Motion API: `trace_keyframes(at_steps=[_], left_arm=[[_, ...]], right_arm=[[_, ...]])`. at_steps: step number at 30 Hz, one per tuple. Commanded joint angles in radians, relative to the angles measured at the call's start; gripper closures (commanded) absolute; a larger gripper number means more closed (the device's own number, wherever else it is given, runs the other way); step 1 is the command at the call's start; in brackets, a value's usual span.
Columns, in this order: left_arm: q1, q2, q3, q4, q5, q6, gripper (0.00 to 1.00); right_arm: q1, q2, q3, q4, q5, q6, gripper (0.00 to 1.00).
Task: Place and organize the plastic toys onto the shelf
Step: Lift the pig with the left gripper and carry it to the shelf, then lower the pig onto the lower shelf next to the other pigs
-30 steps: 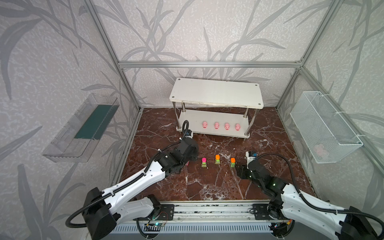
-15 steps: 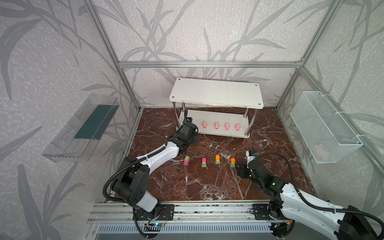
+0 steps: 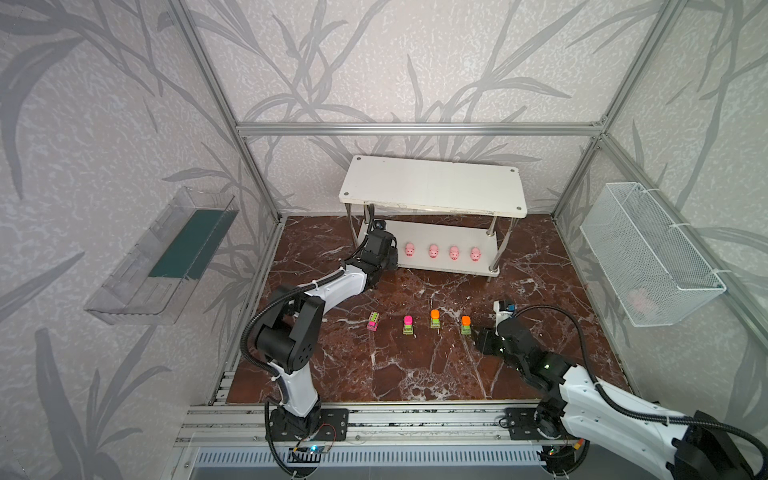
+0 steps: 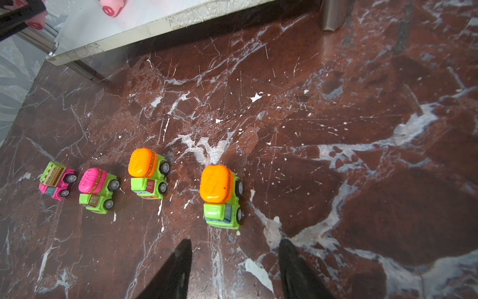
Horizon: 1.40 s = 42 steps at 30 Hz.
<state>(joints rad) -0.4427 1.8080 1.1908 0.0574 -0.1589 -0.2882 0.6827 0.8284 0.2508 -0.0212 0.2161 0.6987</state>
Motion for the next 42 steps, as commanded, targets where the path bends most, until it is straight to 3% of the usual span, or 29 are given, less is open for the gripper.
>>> trace_keyframes(at_steps=[1,42], left_arm=[[0.013,0.031,0.047,0.03,-0.001,0.029,0.64],[0.048,0.215,0.133,0.182,-0.009,0.031,0.64]], right_arm=[[-0.008,-0.032,-0.016,-0.017,0.005,-0.005,0.45],[-0.022,-0.002,-0.014,-0.017,-0.005,0.012,0.45]])
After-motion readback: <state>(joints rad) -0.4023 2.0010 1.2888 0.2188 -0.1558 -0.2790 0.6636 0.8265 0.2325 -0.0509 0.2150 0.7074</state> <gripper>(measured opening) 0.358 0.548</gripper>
